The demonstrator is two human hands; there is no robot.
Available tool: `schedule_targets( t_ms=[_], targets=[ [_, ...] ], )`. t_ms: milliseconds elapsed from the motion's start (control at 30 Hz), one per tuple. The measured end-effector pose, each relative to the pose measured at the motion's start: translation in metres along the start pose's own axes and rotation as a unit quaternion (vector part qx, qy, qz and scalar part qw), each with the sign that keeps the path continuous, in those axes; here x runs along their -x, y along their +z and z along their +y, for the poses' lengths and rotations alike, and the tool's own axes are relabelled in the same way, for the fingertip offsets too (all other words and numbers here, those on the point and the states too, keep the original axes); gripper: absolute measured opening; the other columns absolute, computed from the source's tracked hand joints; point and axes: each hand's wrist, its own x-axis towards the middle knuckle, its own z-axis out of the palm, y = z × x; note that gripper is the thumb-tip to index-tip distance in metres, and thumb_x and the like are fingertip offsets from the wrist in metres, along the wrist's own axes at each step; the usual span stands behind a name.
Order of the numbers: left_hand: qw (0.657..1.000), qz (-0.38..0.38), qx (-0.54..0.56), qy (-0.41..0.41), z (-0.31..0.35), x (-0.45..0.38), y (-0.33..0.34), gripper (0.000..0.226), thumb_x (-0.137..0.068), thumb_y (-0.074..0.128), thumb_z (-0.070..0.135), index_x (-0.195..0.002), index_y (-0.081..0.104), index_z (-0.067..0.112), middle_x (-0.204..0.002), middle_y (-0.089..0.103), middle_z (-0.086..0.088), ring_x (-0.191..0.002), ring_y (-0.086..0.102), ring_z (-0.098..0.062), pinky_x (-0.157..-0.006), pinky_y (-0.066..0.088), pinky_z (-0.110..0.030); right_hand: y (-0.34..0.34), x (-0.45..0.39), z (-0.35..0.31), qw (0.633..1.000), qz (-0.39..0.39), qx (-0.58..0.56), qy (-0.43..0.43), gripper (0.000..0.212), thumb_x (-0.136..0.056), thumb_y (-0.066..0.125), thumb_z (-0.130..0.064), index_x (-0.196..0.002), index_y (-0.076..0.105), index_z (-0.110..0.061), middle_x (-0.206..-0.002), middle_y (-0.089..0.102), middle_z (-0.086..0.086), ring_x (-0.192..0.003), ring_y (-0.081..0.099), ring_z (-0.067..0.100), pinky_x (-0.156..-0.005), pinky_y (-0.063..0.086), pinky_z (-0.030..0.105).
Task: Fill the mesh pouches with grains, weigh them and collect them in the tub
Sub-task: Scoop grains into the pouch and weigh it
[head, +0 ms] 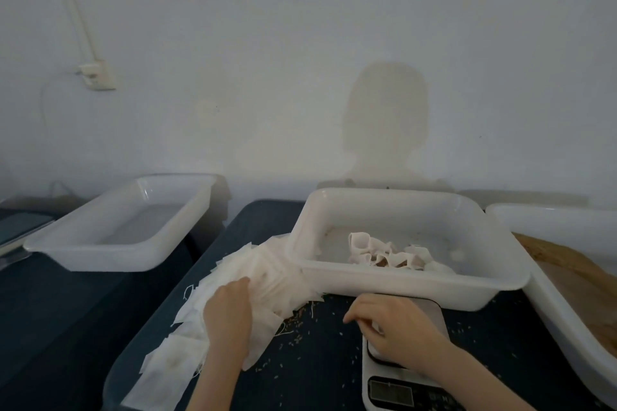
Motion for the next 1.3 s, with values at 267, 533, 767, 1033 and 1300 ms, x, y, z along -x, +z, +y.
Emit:
schedule_targets(
  t_ms=[267, 533, 767, 1033, 1300],
  targets=[
    [0.982, 0.091, 0.161, -0.033, 0.011, 0.003, -0.023, 0.028, -0.099, 0.040, 0.018, -0.106, 0.068, 0.019, -0.076, 0.063, 0.004, -0.063, 0.047, -0.009, -0.054, 0.033, -0.022, 0.004, 0.004, -0.004, 0.998, -0.011, -0.029, 0.059, 0.026, -0.094, 0.049, -0.022, -0.107, 0.069, -0.032, -0.107, 0.064, -0.022, -0.098, 0.056, -0.001, -0.087, 0.045, 0.019],
    [0.925, 0.087, 0.368, -0.030, 0.038, 0.026, -0.060, 0.017, -0.095, 0.052, 0.021, -0.106, 0.062, 0.030, -0.084, 0.062, 0.007, -0.069, 0.053, -0.002, -0.061, 0.034, -0.014, -0.002, -0.002, -0.028, 0.964, 0.018, -0.218, 0.150, 0.023, -0.095, 0.054, -0.016, -0.106, 0.070, -0.030, -0.085, 0.069, -0.020, -0.077, 0.062, -0.004, -0.073, 0.048, 0.011],
    [0.875, -0.004, 0.482, 0.047, 0.077, 0.055, -0.065, 0.016, -0.092, 0.058, 0.019, -0.087, 0.064, 0.033, -0.082, 0.067, 0.014, -0.076, 0.063, -0.006, -0.069, 0.046, -0.015, -0.020, -0.016, -0.051, 0.875, 0.081, -0.429, 0.209, 0.017, -0.097, 0.053, -0.018, -0.091, 0.068, -0.024, -0.080, 0.072, -0.009, -0.062, 0.059, 0.004, -0.055, 0.049, 0.016],
    [0.884, -0.079, 0.443, 0.127, 0.120, 0.076, -0.051, 0.017, -0.092, 0.059, 0.024, -0.089, 0.057, 0.041, -0.084, 0.063, 0.023, -0.078, 0.059, 0.008, -0.066, 0.041, -0.002, -0.020, -0.003, -0.029, 0.825, 0.145, -0.455, 0.302, 0.012, -0.098, 0.051, -0.023, -0.099, 0.061, -0.016, -0.077, 0.065, -0.005, -0.054, 0.059, 0.005, -0.048, 0.043, 0.017],
    [0.885, -0.078, 0.414, 0.198, 0.142, 0.082, -0.048, 0.013, -0.088, 0.061, 0.037, -0.084, 0.053, 0.046, -0.089, 0.059, 0.020, -0.083, 0.053, 0.007, -0.069, 0.041, -0.009, -0.028, 0.009, -0.010, 0.841, 0.160, -0.419, 0.301, 0.013, -0.097, 0.052, -0.016, -0.092, 0.064, -0.016, -0.080, 0.065, -0.002, -0.057, 0.061, 0.003, -0.050, 0.044, 0.016]
  ],
)
